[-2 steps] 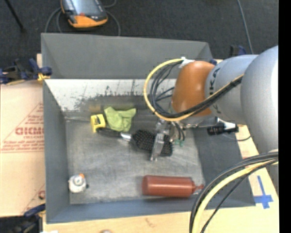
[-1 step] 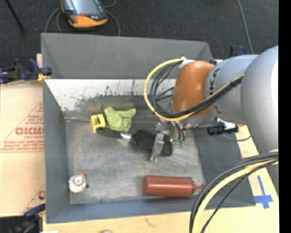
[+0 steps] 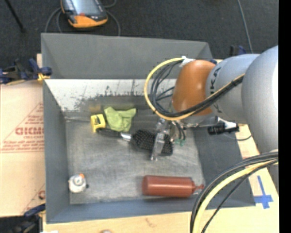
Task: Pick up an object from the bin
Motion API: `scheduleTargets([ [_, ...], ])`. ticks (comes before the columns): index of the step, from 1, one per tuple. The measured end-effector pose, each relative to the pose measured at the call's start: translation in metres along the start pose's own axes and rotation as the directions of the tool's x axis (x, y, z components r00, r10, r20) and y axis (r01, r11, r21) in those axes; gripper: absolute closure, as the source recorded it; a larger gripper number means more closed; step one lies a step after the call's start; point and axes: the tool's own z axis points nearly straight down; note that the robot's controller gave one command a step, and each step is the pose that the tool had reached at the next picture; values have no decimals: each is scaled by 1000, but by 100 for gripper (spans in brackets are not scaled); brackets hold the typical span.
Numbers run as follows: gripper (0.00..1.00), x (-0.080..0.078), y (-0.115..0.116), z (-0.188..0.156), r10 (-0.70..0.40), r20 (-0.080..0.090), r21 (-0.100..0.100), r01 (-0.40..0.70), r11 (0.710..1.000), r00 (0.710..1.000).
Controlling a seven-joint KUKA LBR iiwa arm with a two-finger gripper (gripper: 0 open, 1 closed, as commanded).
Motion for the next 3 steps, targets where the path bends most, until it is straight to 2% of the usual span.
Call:
scheduleTargets([
  [1, 100, 2, 0, -12, 0, -20, 2, 0, 1000, 1000],
  [2, 100, 1, 0, -29, -1, -30, 2, 1, 1000, 1000],
  [3, 100, 1, -1, -42, -1, -33, 2, 2, 1000, 999],
])
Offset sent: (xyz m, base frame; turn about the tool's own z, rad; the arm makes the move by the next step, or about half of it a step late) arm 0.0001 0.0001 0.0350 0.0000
